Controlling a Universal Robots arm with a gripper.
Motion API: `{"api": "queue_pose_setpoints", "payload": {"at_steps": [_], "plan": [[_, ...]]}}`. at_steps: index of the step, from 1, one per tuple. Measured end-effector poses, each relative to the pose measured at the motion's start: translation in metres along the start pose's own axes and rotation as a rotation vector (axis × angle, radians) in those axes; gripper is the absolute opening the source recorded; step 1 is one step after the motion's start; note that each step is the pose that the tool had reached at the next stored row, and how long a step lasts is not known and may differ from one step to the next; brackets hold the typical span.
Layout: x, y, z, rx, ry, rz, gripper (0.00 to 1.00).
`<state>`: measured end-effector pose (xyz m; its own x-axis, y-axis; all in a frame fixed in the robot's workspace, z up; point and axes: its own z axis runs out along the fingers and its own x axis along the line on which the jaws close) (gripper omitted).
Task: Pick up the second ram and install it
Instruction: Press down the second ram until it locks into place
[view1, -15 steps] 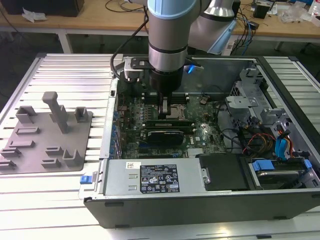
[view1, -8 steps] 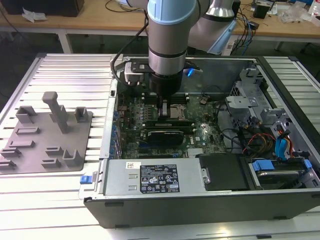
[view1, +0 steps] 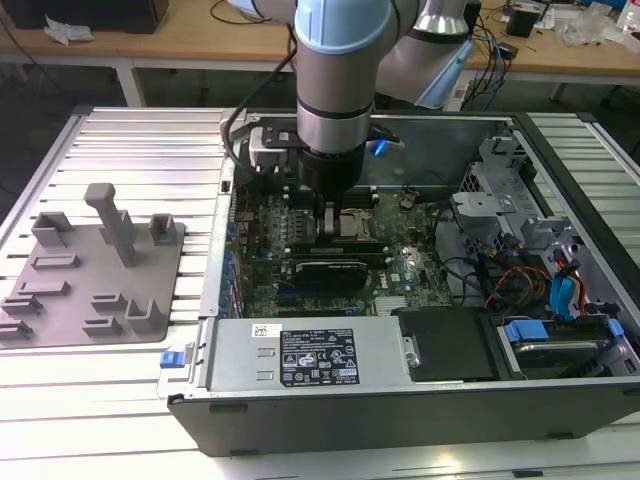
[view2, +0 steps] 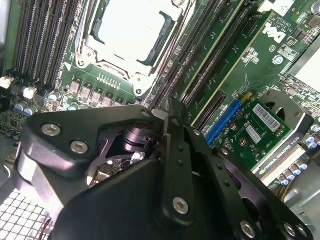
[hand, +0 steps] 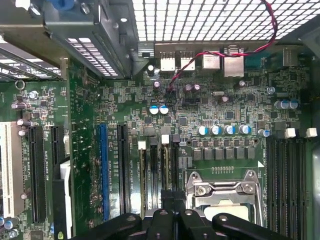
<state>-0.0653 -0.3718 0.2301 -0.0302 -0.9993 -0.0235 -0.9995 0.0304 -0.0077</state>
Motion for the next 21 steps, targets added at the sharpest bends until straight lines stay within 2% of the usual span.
{"api": "queue_pose_setpoints", "payload": {"at_steps": [7, 8, 10, 12, 13, 14, 15, 18, 21], "plan": [[-0.0001, -0.0001, 0.0015, 0.0007, -0.0011, 0.000, 0.08], [-0.0005, -0.0003, -0.0010, 0.0021, -0.0029, 0.000, 0.08], [-0.0005, -0.0002, -0.0153, 0.0004, -0.0006, 0.000, 0.08], [-0.0007, -0.0002, -0.0242, 0.0005, -0.0006, 0.000, 0.08], [-0.0008, -0.0003, -0.0327, 0.0004, -0.0005, 0.000, 0.08], [-0.0012, -0.0004, -0.0465, 0.0005, -0.0006, 0.000, 0.08], [-0.0014, -0.0005, -0.0543, 0.0005, -0.0005, 0.000, 0.08], [-0.0015, -0.0028, -0.0543, 0.0007, -0.0005, 0.000, 0.08], [-0.0021, -0.0247, -0.0541, 0.0008, -0.0005, 0.000, 0.08]]}}
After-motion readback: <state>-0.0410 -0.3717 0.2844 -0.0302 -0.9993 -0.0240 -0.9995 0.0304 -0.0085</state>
